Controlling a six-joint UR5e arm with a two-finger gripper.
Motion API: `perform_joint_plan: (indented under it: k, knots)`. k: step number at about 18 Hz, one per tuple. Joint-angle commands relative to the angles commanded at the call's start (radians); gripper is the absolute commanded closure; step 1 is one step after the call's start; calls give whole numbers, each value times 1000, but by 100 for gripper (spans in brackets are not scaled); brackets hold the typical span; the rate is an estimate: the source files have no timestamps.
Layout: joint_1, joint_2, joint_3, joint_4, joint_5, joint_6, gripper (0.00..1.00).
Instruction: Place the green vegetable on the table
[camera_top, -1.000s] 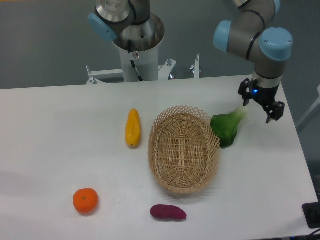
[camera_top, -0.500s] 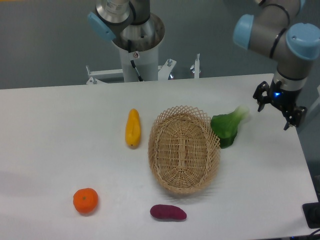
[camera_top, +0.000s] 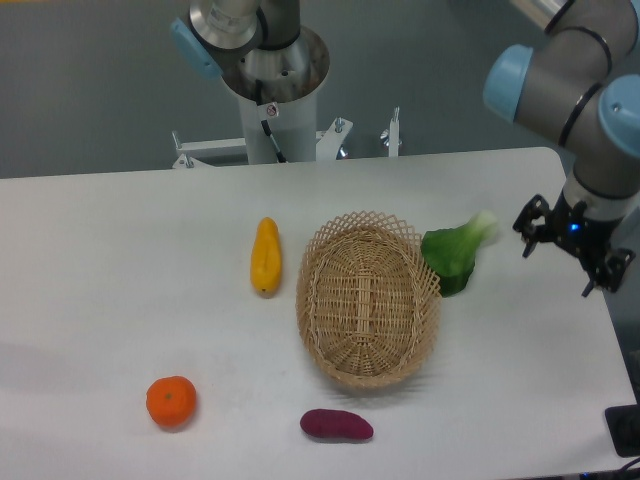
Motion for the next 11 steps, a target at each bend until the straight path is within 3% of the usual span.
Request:
perform_joint_plan:
  k: [11]
  knots:
    - [-26, -20, -1, -11, 46, 14, 0]
